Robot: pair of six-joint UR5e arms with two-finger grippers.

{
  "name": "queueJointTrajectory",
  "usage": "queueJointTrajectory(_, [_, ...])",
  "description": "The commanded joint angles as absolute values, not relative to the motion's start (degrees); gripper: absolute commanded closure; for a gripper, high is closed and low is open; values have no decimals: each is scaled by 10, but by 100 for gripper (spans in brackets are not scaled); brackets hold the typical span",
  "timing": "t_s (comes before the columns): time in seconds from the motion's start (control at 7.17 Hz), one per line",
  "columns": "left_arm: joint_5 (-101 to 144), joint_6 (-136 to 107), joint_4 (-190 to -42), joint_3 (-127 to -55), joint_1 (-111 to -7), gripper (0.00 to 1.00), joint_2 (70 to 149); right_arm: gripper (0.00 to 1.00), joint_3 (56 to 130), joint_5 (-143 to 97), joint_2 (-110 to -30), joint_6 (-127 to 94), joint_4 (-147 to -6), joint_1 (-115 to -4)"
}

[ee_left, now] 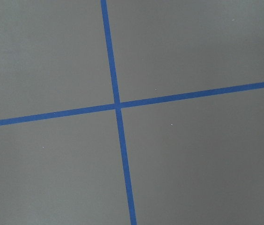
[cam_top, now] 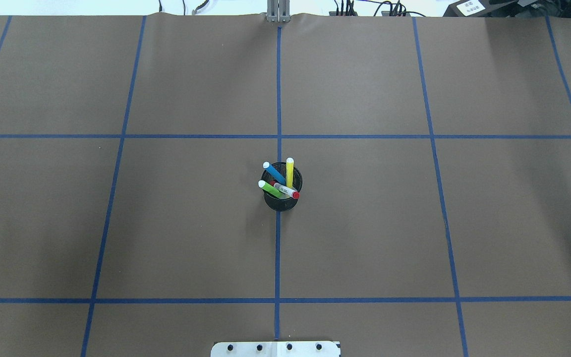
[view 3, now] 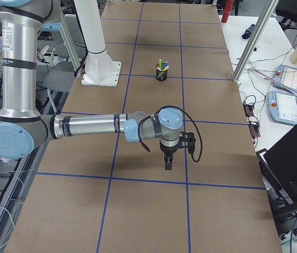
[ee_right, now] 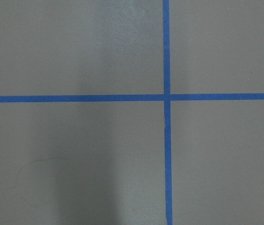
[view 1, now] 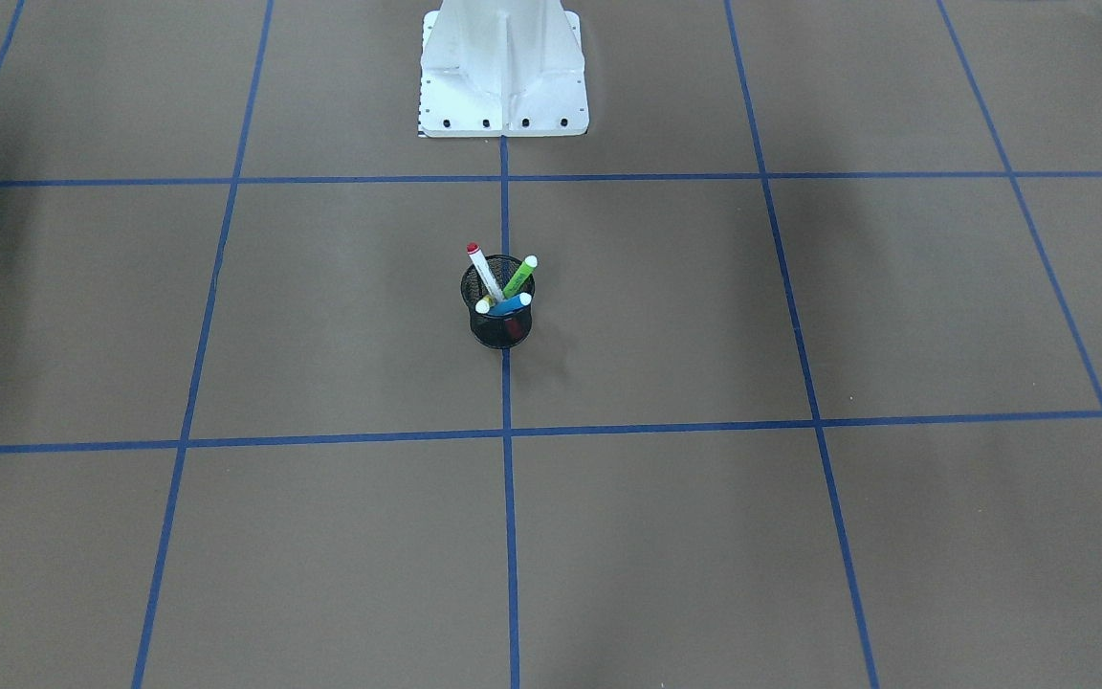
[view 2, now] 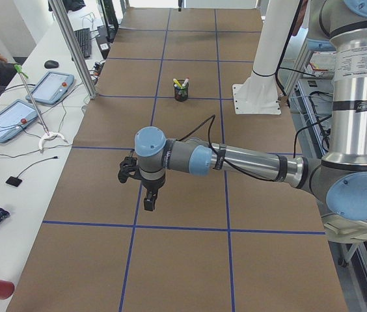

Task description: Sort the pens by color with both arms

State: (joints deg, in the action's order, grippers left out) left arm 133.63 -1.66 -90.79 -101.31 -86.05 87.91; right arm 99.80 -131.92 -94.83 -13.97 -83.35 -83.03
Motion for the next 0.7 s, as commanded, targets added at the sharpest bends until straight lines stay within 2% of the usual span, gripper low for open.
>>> queueJointTrajectory(0.0, [1337, -18, -906, -1029, -861, 0, 877, 1, 998, -1318, -947, -139, -833, -830])
queueJointTrajectory(0.56, [1338, -18, -906, -1043, -860, 0, 882, 1, 1018, -1320, -939, -139, -820, -829])
